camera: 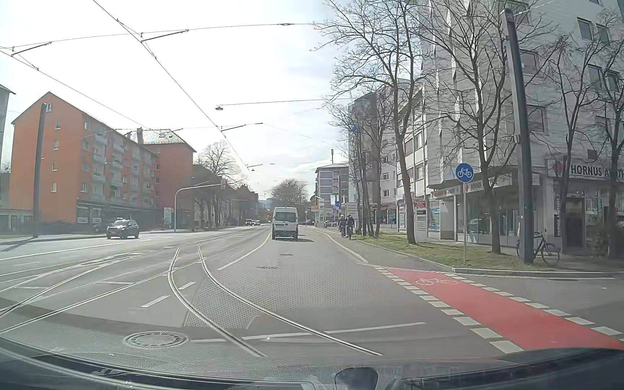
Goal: Follow the waypoints while adhering to traffic rules and regulations
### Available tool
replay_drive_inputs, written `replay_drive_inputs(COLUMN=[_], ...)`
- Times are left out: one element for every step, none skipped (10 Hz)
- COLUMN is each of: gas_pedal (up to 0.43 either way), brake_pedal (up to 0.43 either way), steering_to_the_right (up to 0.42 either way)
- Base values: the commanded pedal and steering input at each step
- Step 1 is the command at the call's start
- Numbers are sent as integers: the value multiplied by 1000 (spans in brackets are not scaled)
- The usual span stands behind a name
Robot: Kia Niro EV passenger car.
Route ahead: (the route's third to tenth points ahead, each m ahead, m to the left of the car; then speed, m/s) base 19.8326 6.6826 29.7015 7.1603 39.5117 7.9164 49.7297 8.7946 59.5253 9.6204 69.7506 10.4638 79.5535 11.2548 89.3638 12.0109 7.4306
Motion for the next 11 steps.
replay_drive_inputs(gas_pedal=[79,79,79,79,79,79,79,79,79,79,79], brake_pedal=[0,0,0,0,0,0,0,0,0,0,0], steering_to_the_right=[-3,-3,-4,-4,-5,-6,-6,-5,-5,-6,-6])
